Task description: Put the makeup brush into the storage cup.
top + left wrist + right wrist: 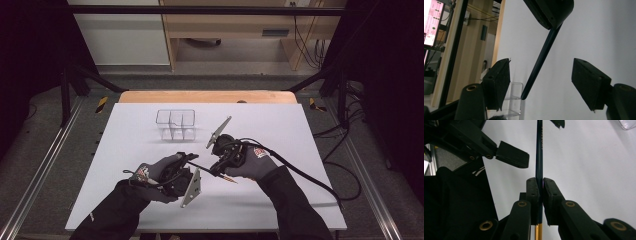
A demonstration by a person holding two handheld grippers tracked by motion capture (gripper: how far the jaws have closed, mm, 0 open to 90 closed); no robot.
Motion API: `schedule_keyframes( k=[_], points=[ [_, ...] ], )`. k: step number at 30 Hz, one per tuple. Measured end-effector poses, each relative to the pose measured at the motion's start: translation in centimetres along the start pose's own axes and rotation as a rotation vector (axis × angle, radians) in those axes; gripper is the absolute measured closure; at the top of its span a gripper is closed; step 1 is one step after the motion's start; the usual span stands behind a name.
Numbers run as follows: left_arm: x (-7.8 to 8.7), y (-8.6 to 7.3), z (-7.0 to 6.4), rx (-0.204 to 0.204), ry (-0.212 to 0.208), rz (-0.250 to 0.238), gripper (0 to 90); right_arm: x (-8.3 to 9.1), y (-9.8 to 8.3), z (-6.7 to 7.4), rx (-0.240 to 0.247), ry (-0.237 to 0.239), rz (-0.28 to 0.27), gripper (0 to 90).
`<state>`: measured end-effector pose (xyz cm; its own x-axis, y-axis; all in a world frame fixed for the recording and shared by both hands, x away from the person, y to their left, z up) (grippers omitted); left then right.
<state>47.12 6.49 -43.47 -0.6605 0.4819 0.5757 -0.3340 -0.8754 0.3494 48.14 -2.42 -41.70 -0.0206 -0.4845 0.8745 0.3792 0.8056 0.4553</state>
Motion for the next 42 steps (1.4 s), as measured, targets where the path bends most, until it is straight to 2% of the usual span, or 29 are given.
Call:
schedule_keyframes(
  k=[7, 13, 24, 32, 42],
  points=[
    [-0.2, 0.3, -0.2, -0.043, 0.010, 0.001, 42.2, 0.0, -0.1, 0.1, 0.002, 0.004, 0.006, 83.9],
    [-0.2, 0.3, -0.1, -0.054, 0.017, 0.001, 50.5, -0.6, -0.1, 0.0, 0.000, 0.006, 0.020, 83.9],
    [-0.4, 0.4, -0.5, -0.099, 0.022, 0.000, 56.3, -0.9, -0.1, 0.0, 0.002, 0.014, 0.032, 83.9],
    [-0.6, 0.8, -0.9, -0.149, 0.022, -0.002, 66.1, -1.0, -0.1, 0.1, 0.004, 0.019, 0.044, 83.9],
    [-0.7, 0.8, -1.3, -0.180, 0.008, 0.012, 78.2, -1.2, 0.0, 0.4, 0.007, 0.027, 0.059, 83.9]
  ],
)
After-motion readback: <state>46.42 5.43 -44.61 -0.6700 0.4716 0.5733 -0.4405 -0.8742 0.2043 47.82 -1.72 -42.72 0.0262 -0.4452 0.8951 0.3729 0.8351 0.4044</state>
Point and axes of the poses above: each handheld gripper's, and its own axes: x roughly backward along the jaws, y roughly out of its top, z roughly to its left, the point moved 9 cm from there along -x, roughly forward along the jaws
